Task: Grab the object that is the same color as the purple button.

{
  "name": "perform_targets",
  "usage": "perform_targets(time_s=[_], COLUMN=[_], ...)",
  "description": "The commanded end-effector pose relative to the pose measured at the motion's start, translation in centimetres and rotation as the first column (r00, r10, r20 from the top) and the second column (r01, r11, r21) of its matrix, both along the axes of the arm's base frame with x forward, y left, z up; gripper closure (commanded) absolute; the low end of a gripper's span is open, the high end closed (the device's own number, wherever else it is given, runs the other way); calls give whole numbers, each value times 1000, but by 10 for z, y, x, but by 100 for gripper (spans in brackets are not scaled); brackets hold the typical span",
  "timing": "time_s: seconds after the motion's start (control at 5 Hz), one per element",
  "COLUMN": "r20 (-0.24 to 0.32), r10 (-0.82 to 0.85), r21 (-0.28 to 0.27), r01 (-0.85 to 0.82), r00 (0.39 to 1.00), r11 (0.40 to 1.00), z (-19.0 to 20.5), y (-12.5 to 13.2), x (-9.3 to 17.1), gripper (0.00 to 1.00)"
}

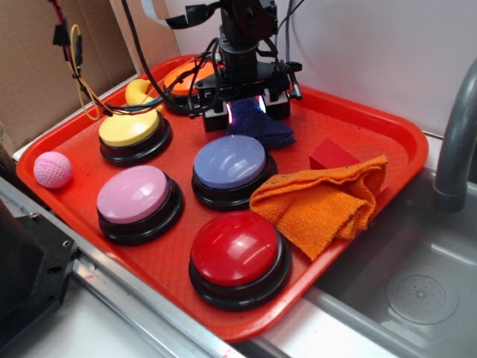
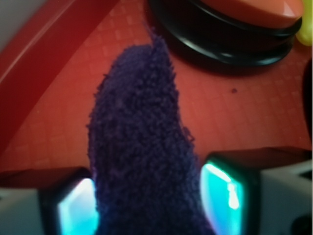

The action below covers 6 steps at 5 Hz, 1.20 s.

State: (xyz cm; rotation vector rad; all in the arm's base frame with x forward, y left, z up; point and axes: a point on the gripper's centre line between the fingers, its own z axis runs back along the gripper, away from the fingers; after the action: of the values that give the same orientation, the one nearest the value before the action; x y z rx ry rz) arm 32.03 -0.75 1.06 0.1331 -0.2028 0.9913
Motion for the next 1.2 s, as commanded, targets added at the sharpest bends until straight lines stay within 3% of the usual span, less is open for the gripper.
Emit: perform_targets(time_s=[0.0, 0.6, 1.0], r20=[53, -5, -8], r10=[-33, -167, -219], r21=[9, 13, 14], r01=[33, 167, 219], r00=[998, 986, 976], r11=[999, 986, 976], z=[27, 43, 58], y=[12, 18, 17], x=[6, 14, 11], gripper=[100, 100, 100])
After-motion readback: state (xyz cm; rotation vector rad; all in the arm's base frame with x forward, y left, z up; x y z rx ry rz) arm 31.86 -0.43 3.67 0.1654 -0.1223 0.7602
